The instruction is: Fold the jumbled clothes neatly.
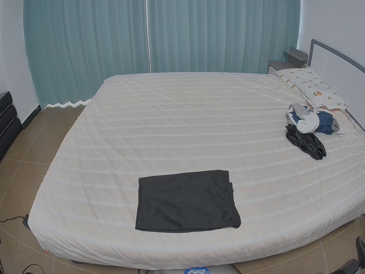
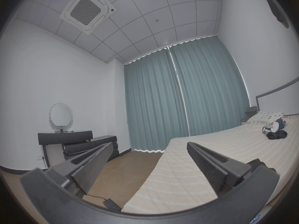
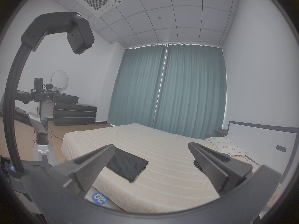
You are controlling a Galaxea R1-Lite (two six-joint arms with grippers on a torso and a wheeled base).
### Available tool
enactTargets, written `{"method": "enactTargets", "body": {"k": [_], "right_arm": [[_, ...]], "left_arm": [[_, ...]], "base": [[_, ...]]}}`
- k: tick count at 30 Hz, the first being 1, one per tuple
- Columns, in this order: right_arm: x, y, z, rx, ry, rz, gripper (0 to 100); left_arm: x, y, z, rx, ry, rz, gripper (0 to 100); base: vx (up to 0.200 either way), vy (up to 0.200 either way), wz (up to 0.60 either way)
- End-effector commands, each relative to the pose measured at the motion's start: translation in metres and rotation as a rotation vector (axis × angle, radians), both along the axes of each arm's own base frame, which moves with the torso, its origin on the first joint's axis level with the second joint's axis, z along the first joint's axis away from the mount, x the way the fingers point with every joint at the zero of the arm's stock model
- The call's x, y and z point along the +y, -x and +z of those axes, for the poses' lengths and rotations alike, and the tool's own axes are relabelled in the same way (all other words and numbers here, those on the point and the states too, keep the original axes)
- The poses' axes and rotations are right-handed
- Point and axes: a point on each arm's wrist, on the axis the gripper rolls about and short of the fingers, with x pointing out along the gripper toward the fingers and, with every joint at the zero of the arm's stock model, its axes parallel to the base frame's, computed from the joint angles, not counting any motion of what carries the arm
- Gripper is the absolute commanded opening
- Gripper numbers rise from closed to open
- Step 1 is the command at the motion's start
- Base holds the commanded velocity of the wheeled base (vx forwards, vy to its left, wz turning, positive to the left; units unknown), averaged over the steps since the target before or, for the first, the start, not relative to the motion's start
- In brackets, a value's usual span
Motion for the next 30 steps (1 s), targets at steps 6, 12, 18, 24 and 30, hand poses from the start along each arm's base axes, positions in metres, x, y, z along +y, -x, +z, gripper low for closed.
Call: {"method": "enactTargets", "body": {"k": [6,12,18,24,30], "right_arm": [[0.001,-0.021,-0.076,0.126,0.09,0.027,100],[0.001,-0.025,-0.072,-0.05,0.178,0.012,100],[0.0,-0.027,-0.079,0.015,0.147,-0.034,100],[-0.002,-0.028,-0.08,0.094,-0.051,-0.106,100],[-0.004,-0.028,-0.08,0.111,-0.121,-0.177,100]], "left_arm": [[-0.001,0.008,-0.031,-0.038,-0.021,-0.033,100],[-0.002,0.003,-0.04,-0.106,-0.057,-0.108,100],[-0.003,-0.003,-0.057,0.047,-0.031,-0.131,100],[-0.006,-0.004,-0.059,0.051,0.001,-0.32,100],[-0.007,-0.006,-0.072,0.163,0.067,-0.333,100]], "base": [[0.0,0.0,0.0],[0.0,0.0,0.0],[0.0,0.0,0.0],[0.0,0.0,0.0],[0.0,0.0,0.0]]}}
